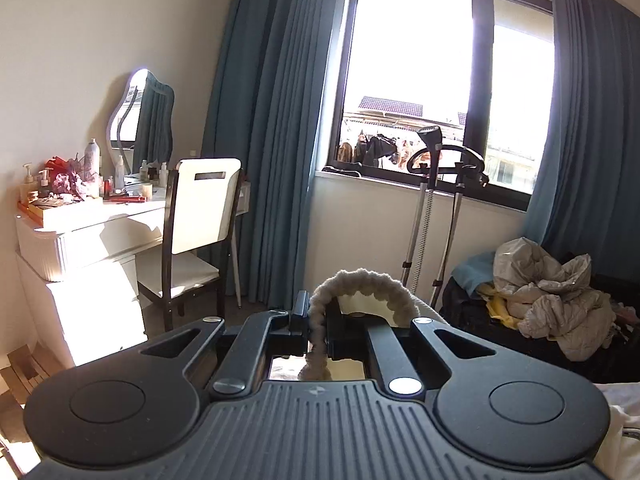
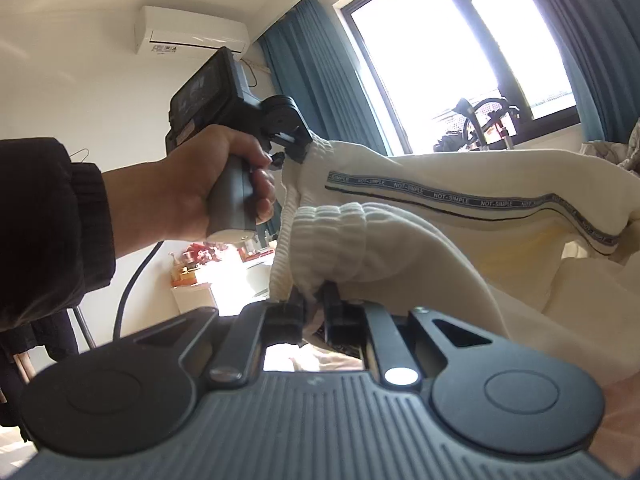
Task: Fold clothes
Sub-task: 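Lift both cuffs, stretch the sweatpants flat on the bed, then open both grippers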
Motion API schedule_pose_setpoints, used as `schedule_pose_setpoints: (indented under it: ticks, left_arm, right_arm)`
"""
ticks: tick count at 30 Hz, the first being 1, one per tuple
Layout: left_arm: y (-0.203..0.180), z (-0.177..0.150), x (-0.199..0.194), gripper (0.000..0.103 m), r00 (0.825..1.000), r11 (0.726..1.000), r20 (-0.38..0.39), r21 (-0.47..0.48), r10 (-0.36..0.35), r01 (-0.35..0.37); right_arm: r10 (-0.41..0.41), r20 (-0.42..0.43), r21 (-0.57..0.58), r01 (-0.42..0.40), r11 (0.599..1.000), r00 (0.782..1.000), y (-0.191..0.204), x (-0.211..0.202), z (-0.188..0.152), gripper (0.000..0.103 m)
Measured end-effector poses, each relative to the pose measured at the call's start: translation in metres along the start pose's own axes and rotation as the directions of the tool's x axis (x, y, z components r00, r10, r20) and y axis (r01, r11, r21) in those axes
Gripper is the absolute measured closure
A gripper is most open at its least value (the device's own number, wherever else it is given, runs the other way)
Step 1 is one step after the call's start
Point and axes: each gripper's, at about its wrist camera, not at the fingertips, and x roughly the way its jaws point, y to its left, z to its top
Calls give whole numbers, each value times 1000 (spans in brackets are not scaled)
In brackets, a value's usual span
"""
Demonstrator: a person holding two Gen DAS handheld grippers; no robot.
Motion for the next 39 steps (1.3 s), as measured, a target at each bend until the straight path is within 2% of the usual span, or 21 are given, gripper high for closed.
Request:
schedule_pose_setpoints:
  ticks: [4,8,13,15,17,18,19,22,25,30,35,39]
  left_arm:
    - [39,-31,68,94,993,997,-88,-12,76,-77]
    - [56,-72,113,94,977,992,-175,37,123,-118]
    - [69,-97,132,92,961,992,-249,41,124,-117]
    - [72,-97,127,89,960,993,-254,46,117,-109]
    - [71,-92,121,73,954,989,-262,76,146,-130]
    - [70,-89,116,54,947,983,-268,95,177,-157]
    - [68,-86,107,43,947,980,-260,113,188,-163]
    - [63,-78,75,36,954,974,-229,156,194,-161]
    - [53,-74,32,33,964,979,-208,148,168,-138]
    - [21,-86,-50,32,983,991,-168,125,71,-50]
    - [-20,-117,-124,32,984,991,-175,126,-31,54]
    - [-53,-145,-168,32,979,989,-187,107,-82,103]
  right_arm:
    - [25,-124,-9,-26,1000,992,19,65,-37,91]
    - [29,-215,28,-24,999,976,17,96,-65,90]
    - [58,-276,71,-39,997,960,12,112,-67,88]
    - [82,-299,80,-61,995,951,8,118,-65,83]
    - [92,-325,63,-75,995,941,9,120,-62,69]
    - [94,-338,52,-81,995,936,10,120,-60,64]
    - [98,-348,40,-89,995,932,10,119,-60,60]
    - [84,-359,-9,-93,996,929,5,105,-56,53]
    - [51,-360,-69,-81,994,931,6,76,-45,53]
    - [-39,-332,-157,-15,988,943,2,13,-22,53]
    - [-111,-290,-195,55,979,950,-12,-42,0,53]
    - [-183,-261,-197,133,971,948,-33,-90,20,53]
